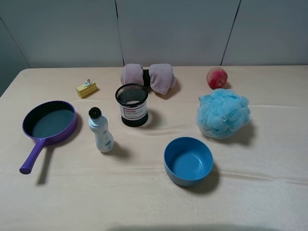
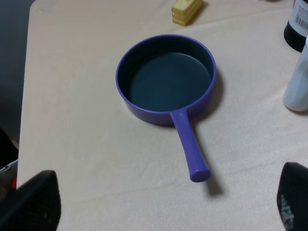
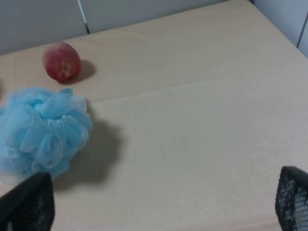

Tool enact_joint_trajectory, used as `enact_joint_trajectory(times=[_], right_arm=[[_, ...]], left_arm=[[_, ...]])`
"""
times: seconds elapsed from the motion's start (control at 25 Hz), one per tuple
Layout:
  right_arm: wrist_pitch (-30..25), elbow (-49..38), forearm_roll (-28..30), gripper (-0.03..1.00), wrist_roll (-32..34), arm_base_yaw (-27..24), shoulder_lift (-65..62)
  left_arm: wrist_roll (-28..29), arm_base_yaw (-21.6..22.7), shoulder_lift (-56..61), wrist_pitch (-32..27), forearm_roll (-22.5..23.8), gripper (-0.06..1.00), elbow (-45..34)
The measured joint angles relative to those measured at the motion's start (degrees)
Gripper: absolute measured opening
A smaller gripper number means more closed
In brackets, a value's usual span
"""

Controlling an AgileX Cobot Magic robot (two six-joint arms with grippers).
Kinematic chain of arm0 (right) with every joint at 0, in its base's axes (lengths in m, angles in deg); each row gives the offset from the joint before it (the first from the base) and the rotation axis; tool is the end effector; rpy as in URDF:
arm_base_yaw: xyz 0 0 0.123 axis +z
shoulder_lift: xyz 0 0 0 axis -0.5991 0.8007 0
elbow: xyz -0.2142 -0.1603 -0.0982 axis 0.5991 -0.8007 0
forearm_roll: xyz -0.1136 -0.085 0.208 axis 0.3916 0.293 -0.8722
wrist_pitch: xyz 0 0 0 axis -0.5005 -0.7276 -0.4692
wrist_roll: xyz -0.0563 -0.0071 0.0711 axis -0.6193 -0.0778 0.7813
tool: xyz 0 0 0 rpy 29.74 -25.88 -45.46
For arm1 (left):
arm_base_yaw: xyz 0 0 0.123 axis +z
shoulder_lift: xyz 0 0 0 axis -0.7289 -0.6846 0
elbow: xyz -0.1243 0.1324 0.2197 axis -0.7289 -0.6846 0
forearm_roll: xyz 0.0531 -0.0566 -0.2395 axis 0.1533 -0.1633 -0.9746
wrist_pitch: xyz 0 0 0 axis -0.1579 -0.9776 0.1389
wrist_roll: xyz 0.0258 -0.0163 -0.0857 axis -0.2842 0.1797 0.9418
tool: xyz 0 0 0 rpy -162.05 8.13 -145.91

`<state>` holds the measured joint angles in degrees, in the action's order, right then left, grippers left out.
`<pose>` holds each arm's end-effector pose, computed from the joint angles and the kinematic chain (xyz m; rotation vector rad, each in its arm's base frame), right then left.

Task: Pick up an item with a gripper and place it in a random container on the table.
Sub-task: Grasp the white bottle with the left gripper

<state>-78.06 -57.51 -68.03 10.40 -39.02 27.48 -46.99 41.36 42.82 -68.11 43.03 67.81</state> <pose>-0.0059 -0.0074 0.2807 0.2775 1.9840 0.0109 -0.0040 0.0069 0.2770 0.2045 2.0263 0.1072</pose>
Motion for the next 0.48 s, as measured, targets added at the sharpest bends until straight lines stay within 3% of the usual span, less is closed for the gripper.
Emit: enact_joint_trajectory(times=[0.48], right_arm=[[0.0, 0.0, 0.0, 0.69, -0.05, 0.0, 0.0]], left_arm=[[0.0, 0.0, 0.0, 0.0, 0.0, 0.9, 0.0]])
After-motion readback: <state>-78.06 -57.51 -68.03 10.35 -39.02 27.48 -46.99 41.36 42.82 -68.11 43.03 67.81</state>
